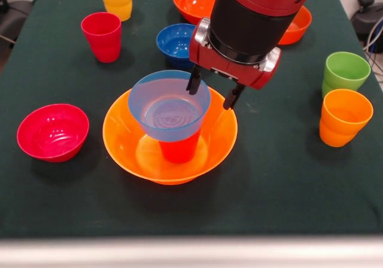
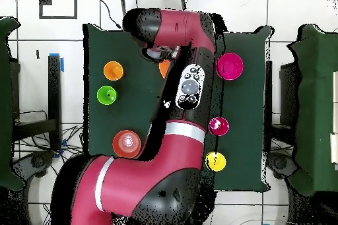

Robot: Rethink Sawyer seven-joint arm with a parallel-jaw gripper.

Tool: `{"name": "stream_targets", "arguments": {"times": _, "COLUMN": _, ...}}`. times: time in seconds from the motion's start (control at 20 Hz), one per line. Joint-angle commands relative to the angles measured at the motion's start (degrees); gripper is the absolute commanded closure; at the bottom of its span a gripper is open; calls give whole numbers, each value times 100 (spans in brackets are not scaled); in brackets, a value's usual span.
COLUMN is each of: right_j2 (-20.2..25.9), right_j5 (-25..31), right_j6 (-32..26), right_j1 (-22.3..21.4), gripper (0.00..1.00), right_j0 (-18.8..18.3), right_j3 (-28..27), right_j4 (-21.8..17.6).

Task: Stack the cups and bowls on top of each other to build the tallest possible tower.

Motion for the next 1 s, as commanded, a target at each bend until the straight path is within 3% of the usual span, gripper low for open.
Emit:
{"name": "stream_targets", "arguments": {"times": 0.05, "right_j2": 309, "right_j5": -175, "right_j6": 639, "right_j1": -74, "gripper": 0, "right_j0": 9, "right_j3": 528, "right_j4": -83}}
{"name": "stream_targets", "arguments": {"times": 0.45, "right_j2": 204, "right_j5": 284, "right_j6": 438, "right_j1": -609, "gripper": 0, "right_j0": 78, "right_j3": 775, "right_j4": -79}}
{"name": "stream_targets", "arguments": {"times": 1.0, "right_j2": 335, "right_j5": 636, "right_j6": 338, "right_j1": -815, "gripper": 0, "right_j0": 7, "right_j3": 682, "right_j4": 34}}
